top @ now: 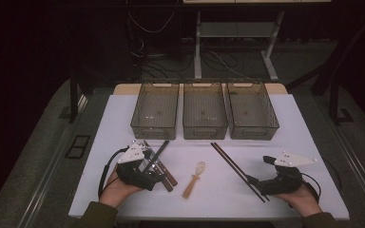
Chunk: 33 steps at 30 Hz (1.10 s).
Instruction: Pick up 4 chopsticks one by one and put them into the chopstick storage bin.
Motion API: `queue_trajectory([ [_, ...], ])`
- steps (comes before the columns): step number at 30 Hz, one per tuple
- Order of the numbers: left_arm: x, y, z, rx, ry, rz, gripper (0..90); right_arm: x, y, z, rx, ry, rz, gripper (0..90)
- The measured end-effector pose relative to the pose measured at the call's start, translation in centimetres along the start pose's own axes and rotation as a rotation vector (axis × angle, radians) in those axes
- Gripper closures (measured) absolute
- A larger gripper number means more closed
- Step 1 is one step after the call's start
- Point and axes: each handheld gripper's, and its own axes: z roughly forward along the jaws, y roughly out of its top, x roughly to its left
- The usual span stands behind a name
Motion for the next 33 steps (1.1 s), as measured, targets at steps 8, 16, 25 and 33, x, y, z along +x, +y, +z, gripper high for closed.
queue_trajectory([
  [8, -0.2, -0.1, 0.0, 0.001, 0.001, 0.004, 0.0, 0.0, 0.3, -0.1, 0.021, -0.006, 0.006, 2.7],
  [16, -0.3, -0.1, 0.1, 0.002, -0.003, 0.008, 0.0, 0.0, 0.8, 0.0, 0.026, 0.002, 0.023, 2.7],
  [25, -0.4, -0.1, 0.1, 0.002, -0.005, 0.007, 0.0, 0.3, 1.5, 0.2, 0.056, 0.023, 0.022, 6.7],
  [33, -0.6, 0.1, 0.2, 0.002, -0.003, 0.013, 0.0, 0.7, 1.8, 1.3, 0.095, 0.035, 0.013, 17.4],
])
